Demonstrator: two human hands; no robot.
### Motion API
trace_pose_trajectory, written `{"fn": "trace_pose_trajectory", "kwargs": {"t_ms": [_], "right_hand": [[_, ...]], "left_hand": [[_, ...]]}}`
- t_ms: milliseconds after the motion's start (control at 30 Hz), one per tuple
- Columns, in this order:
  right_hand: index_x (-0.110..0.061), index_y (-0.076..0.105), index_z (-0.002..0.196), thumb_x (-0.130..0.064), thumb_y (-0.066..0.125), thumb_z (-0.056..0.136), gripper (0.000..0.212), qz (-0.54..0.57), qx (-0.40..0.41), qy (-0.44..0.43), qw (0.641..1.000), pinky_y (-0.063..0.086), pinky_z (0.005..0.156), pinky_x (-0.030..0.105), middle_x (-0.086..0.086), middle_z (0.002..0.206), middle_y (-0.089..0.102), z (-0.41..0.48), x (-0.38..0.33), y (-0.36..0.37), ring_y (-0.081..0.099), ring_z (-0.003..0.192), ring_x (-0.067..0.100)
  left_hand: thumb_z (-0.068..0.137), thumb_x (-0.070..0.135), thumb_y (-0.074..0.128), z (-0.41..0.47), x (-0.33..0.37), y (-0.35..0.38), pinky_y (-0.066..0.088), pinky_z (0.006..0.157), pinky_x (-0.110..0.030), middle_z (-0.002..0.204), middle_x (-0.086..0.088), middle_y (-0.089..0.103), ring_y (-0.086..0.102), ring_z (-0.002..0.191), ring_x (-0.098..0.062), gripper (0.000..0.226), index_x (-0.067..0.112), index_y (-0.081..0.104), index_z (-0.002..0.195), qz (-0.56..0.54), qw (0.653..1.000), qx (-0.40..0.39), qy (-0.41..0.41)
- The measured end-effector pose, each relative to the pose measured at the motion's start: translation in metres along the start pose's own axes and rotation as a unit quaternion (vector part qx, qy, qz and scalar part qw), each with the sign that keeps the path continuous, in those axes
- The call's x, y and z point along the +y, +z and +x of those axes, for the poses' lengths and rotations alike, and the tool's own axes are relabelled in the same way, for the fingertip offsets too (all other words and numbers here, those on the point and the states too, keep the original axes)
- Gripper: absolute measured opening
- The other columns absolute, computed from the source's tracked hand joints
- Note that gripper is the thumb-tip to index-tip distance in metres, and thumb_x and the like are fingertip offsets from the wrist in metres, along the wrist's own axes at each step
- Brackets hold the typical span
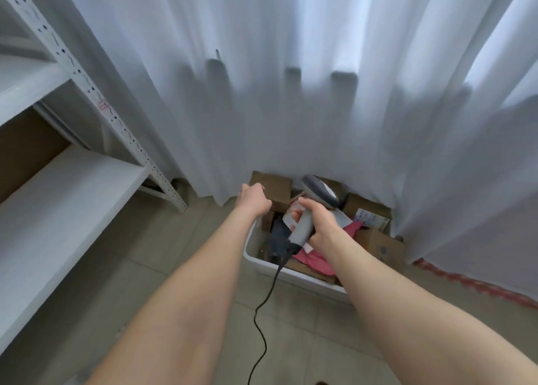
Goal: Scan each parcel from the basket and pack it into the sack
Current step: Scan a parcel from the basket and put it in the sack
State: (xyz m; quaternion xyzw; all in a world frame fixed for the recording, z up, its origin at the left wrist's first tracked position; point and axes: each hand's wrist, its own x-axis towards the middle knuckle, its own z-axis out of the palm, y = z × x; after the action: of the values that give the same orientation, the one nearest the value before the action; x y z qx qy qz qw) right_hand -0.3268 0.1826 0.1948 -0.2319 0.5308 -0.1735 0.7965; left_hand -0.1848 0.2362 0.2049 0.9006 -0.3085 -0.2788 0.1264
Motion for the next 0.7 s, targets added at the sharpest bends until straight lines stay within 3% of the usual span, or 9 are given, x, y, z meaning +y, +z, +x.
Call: {"fn": "trace_pose_trajectory", "kwargs": {"t_ms": [67,200,400,567,633,700], "right_hand": [[-0.011,0.064,0.084,-0.016,0.068,0.089,0.008,0.003,0.026,-0.005,1.000,0.054,0.065,0.034,0.004,0.068,0.066,0.025,-0.017,-0.015,0.062,0.065,0.014],[-0.009,0.064,0.087,-0.016,0.069,0.088,0.008,0.004,0.094,-0.029,0.995,0.054,0.083,0.040,0.006,0.074,0.065,0.086,-0.049,-0.043,0.061,0.067,0.014],[-0.002,0.064,0.105,-0.014,0.072,0.085,0.025,-0.012,0.176,-0.026,0.984,0.048,0.058,0.028,0.008,0.073,0.062,0.200,-0.085,-0.081,0.056,0.061,0.015],[-0.001,0.053,0.129,-0.016,0.074,0.084,0.052,-0.024,0.200,0.000,0.979,0.052,0.071,0.035,0.015,0.104,0.063,0.289,-0.089,-0.101,0.059,0.076,0.021],[-0.002,0.052,0.131,-0.015,0.074,0.083,0.054,-0.020,0.202,0.013,0.979,0.054,0.064,0.037,0.018,0.112,0.063,0.320,-0.087,-0.107,0.059,0.076,0.023],[-0.004,0.053,0.129,-0.014,0.074,0.083,0.051,-0.013,0.191,0.026,0.981,0.056,0.063,0.039,0.017,0.108,0.063,0.349,-0.083,-0.114,0.061,0.078,0.026]], "left_hand": [[0.089,0.019,0.053,0.024,0.019,0.016,0.036,0.108,-0.037,0.141,-0.017,0.034,0.043,0.127,-0.033,0.050,0.014,0.045,0.137,0.006,1.000,-0.016,0.009],[0.088,0.021,0.053,0.083,0.050,0.049,0.039,0.103,-0.038,0.140,-0.017,0.033,0.043,0.126,-0.033,0.050,0.014,0.045,0.137,0.016,0.999,-0.049,0.018],[0.092,0.026,0.055,0.194,0.082,0.111,0.040,0.102,-0.040,0.141,-0.017,0.034,0.043,0.126,-0.034,0.054,0.011,0.039,0.141,0.007,0.994,-0.102,0.032],[0.091,0.033,0.058,0.269,0.090,0.166,0.039,0.104,-0.040,0.142,-0.019,0.034,0.044,0.125,-0.035,0.061,0.008,0.036,0.142,-0.018,0.989,-0.145,0.015],[0.092,0.029,0.058,0.295,0.091,0.188,0.043,0.101,-0.040,0.140,-0.019,0.038,0.048,0.122,-0.034,0.058,0.006,0.037,0.141,-0.040,0.988,-0.150,0.008],[0.093,0.023,0.057,0.320,0.090,0.212,0.047,0.096,-0.037,0.138,-0.018,0.044,0.052,0.118,-0.032,0.055,0.004,0.036,0.140,-0.060,0.987,-0.146,-0.002]]}}
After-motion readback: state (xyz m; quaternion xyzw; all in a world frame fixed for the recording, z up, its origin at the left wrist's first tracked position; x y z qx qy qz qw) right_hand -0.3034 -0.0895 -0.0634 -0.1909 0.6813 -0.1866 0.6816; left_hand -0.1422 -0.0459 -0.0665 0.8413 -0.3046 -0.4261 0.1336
